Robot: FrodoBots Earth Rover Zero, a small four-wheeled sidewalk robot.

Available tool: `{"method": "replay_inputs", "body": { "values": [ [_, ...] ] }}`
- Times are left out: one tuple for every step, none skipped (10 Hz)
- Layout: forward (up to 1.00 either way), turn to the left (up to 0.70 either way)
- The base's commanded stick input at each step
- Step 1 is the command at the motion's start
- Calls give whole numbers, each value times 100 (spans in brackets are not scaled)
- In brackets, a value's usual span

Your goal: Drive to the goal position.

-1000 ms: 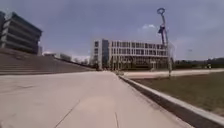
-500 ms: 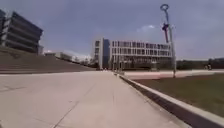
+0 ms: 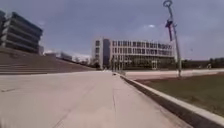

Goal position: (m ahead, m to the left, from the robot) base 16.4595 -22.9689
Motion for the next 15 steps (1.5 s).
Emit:
{"method": "replay_inputs", "body": {
  "values": [
    [70, 0],
    [70, 0],
    [70, 0],
    [70, 0],
    [70, 0],
    [70, 0],
    [70, 0],
    [70, 0],
    [70, 0],
    [70, 0],
    [70, 0],
    [70, 0],
    [70, 0],
    [70, 0],
    [70, 0]
  ]
}}
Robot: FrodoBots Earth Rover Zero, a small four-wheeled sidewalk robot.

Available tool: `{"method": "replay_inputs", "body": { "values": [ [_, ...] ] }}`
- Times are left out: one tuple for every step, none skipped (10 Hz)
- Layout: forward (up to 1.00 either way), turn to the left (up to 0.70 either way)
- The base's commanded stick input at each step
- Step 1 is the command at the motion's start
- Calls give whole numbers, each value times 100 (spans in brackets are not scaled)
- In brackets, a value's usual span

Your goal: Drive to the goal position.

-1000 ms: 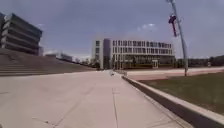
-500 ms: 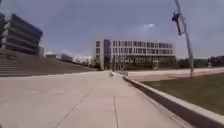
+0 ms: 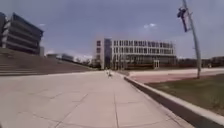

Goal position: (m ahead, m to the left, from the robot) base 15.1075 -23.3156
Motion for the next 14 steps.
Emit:
{"method": "replay_inputs", "body": {
  "values": [
    [70, 0],
    [70, 0],
    [70, 0],
    [70, 0],
    [70, 0],
    [70, 0],
    [70, 0],
    [70, 0],
    [70, 0],
    [70, 0],
    [70, 0],
    [70, 0],
    [70, 0],
    [70, 0]
  ]
}}
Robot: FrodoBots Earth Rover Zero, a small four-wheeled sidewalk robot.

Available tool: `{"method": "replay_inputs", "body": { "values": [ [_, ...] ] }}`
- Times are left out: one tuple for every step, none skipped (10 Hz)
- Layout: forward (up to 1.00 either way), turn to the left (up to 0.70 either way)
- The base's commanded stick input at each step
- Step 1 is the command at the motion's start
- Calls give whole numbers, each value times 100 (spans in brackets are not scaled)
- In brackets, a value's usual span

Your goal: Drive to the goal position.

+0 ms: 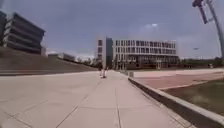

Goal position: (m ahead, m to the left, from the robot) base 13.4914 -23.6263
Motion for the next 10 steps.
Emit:
{"method": "replay_inputs", "body": {
  "values": [
    [70, 0],
    [70, 0],
    [70, 0],
    [70, 0],
    [70, 0],
    [70, 0],
    [70, 0],
    [70, 0],
    [70, 0],
    [70, 0]
  ]
}}
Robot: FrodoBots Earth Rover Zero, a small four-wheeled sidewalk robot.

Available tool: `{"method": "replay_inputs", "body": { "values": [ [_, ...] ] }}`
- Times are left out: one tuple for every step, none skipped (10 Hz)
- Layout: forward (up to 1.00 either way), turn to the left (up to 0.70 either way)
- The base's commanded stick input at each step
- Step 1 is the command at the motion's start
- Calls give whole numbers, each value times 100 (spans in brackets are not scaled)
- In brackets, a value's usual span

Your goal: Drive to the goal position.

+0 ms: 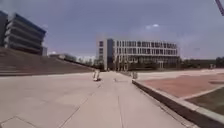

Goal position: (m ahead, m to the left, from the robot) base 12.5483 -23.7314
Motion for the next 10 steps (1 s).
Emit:
{"method": "replay_inputs", "body": {
  "values": [
    [70, 0],
    [70, 0],
    [70, 0],
    [70, 0],
    [70, 0],
    [70, 0],
    [70, 0],
    [70, 0],
    [70, 0],
    [70, 0]
  ]
}}
